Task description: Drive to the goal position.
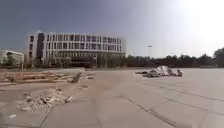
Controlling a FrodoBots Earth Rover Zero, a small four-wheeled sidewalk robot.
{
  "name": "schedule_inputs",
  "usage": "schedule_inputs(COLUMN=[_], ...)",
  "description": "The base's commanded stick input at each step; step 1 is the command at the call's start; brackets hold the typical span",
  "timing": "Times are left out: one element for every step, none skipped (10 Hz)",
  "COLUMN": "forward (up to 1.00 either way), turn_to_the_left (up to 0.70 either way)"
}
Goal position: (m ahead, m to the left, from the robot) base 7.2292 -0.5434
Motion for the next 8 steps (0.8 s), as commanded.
schedule_inputs(forward=[0.7, 0.7, 0.7, 0.7, 0.7, 0.7, 0.7, 0.7], turn_to_the_left=[-0.02, -0.02, -0.02, -0.02, -0.02, -0.02, -0.02, -0.02])
